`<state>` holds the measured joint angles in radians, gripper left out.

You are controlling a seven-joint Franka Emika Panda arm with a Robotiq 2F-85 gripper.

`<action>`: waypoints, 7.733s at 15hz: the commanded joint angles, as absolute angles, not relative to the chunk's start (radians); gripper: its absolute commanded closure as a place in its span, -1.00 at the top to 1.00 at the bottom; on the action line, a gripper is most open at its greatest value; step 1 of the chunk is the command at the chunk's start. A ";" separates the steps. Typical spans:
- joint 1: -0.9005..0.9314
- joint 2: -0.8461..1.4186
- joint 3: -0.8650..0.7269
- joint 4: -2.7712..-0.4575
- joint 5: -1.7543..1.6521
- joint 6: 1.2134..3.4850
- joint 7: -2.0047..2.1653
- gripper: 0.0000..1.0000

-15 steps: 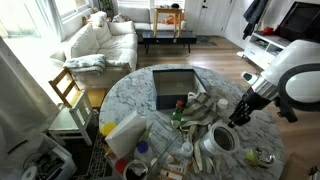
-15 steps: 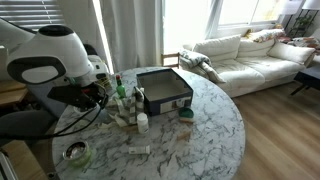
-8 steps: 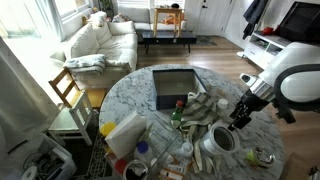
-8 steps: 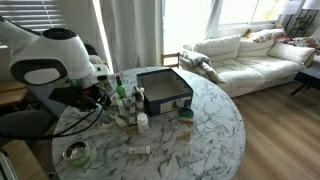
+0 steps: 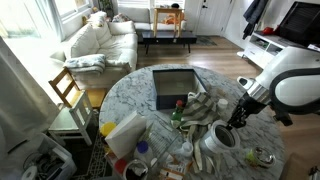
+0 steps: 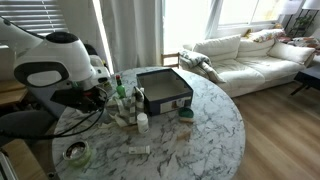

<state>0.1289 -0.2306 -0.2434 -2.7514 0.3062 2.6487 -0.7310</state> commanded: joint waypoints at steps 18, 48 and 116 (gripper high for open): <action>0.076 -0.278 -0.177 -2.742 0.233 2.655 -0.688 -0.98; -0.054 -0.295 0.289 -2.628 -0.905 2.281 0.514 -0.98; 0.302 0.318 0.319 -2.549 -1.701 1.438 1.130 -1.00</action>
